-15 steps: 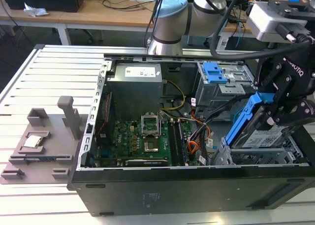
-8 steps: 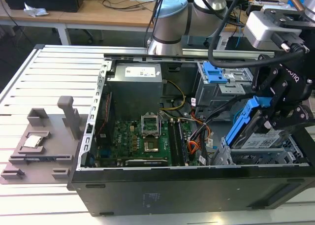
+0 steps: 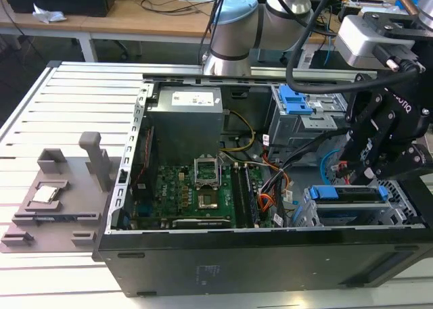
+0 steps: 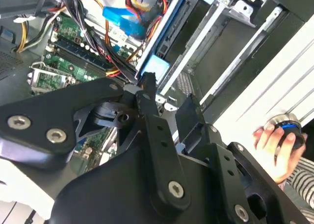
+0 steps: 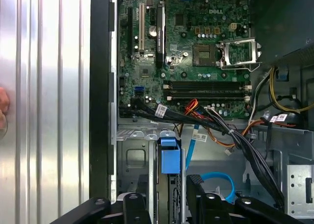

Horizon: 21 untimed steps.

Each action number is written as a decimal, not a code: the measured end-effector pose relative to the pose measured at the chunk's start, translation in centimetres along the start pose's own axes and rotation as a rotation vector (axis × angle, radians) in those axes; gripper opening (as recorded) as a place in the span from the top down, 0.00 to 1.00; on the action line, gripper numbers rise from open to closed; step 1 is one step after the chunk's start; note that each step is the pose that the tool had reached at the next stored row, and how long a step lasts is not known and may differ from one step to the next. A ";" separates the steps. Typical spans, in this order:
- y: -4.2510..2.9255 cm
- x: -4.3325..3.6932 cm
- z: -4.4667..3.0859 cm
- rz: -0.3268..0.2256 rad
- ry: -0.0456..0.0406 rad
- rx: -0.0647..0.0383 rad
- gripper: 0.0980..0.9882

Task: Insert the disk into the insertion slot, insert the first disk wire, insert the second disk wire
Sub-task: 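Insert the disk into the insertion slot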

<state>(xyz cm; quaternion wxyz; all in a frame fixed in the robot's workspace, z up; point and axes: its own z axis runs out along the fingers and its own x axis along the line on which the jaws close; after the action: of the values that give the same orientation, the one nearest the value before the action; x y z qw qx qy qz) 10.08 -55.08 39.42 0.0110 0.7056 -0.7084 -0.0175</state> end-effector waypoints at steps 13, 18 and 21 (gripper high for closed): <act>0.00 0.00 0.00 0.000 0.0002 0.000 0.99; -0.21 -0.01 0.00 0.000 0.0002 0.000 0.99; -1.03 -0.05 -0.01 0.000 0.0002 -0.001 0.99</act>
<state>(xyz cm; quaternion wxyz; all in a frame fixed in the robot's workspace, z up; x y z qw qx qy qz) 11.11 -55.03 39.39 0.0115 0.7055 -0.7084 -0.0179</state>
